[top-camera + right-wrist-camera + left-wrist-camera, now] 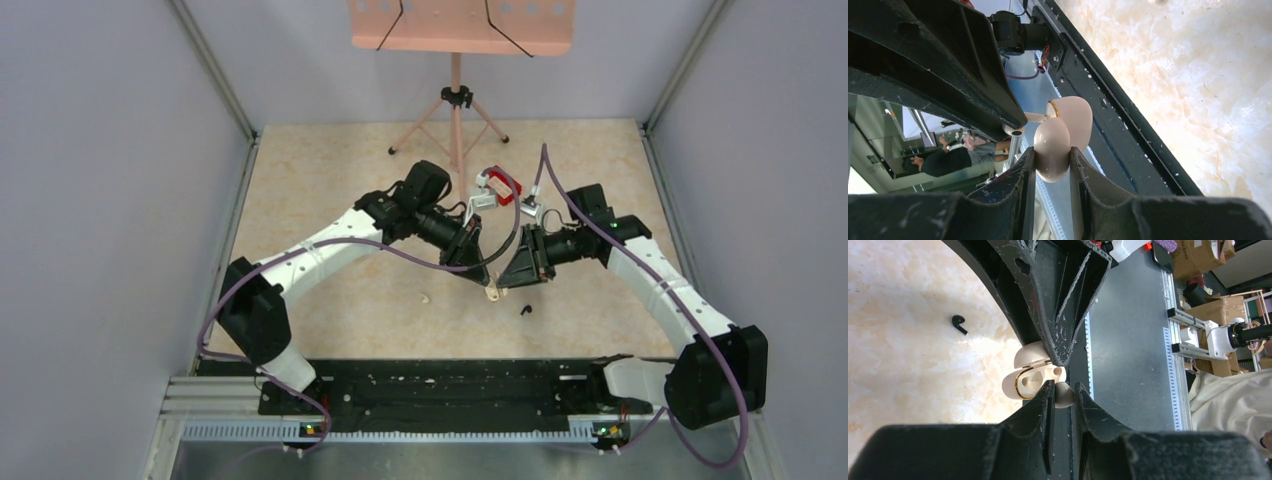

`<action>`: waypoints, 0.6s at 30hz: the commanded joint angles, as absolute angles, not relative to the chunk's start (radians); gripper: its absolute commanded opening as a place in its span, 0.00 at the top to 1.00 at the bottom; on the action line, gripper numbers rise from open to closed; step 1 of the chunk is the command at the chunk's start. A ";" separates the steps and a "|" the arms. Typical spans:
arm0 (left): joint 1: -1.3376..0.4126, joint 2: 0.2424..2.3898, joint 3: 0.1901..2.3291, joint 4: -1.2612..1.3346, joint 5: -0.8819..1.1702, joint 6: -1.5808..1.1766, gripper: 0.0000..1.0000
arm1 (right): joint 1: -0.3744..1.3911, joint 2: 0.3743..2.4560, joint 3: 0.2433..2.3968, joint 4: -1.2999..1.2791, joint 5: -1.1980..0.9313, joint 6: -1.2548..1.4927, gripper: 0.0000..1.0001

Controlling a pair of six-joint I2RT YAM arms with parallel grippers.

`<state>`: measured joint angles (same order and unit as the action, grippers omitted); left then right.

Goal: Insert the wireless bluetooth earbuds into the charging case
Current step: Insert the left earbud into the left side groove of the charging case.

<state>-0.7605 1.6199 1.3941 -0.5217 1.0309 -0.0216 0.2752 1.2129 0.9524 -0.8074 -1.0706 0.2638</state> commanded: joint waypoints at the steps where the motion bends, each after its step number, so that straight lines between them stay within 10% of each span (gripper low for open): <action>1: -0.758 1.620 1.437 -0.529 1.069 0.012 1.00 | 0.291 1.187 1.013 -0.818 -1.083 0.243 1.00; 18: -0.758 1.613 1.434 -0.455 1.018 -0.047 1.00 | 0.315 1.167 1.015 -0.818 -1.076 0.250 1.00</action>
